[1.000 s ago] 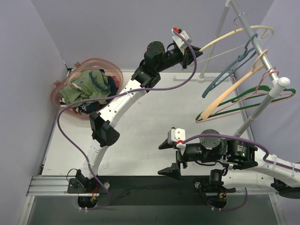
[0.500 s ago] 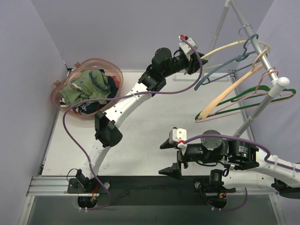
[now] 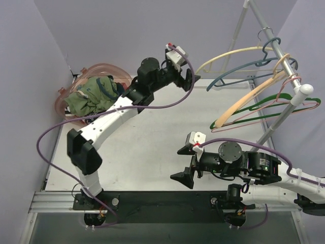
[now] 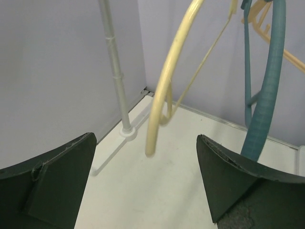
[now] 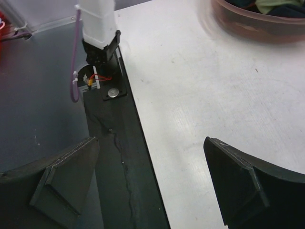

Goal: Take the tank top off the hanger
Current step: Place the hanger at the clothesline, then reset both arms

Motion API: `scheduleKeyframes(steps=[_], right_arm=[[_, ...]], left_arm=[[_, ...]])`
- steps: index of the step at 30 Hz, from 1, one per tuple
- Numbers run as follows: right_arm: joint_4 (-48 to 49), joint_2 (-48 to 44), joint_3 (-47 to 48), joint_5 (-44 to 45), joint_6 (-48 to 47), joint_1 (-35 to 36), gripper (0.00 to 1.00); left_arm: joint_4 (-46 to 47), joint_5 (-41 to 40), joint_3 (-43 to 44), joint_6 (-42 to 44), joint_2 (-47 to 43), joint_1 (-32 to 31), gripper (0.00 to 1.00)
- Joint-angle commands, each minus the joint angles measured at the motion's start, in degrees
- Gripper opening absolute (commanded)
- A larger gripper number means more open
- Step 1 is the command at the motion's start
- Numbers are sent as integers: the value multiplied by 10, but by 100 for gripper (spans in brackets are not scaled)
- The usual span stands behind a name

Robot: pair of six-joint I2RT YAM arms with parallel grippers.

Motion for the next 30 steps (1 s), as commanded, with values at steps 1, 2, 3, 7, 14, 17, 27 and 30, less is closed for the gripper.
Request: scheduleKeyframes(steps=[1,2,3,7,14,17,27,30], right_arm=[[3,-2,33,103,44,5,100],[1,0,37,121,48,4,100],[0,1,38,136,56,5,100],[-8,11,51,268,92,5,100],[-19,45,89,393,153,7,100],[-20,62,110,446,152,9,100],[-13,94,162,490,132,10,100],[-13,92,159,493,132,10,100]], left_arm=[[71,-43,-152,14,-149,21,97],[85,-45,-185,9,-173,27,97],[96,-40,-250,2,-217,36,97],[97,-32,-375,-42,-334,80,97],[36,17,-538,-55,-574,86,97],[-14,32,-571,-60,-657,86,97],[-123,33,-579,-84,-761,86,97],[-131,34,-579,-89,-770,86,97]])
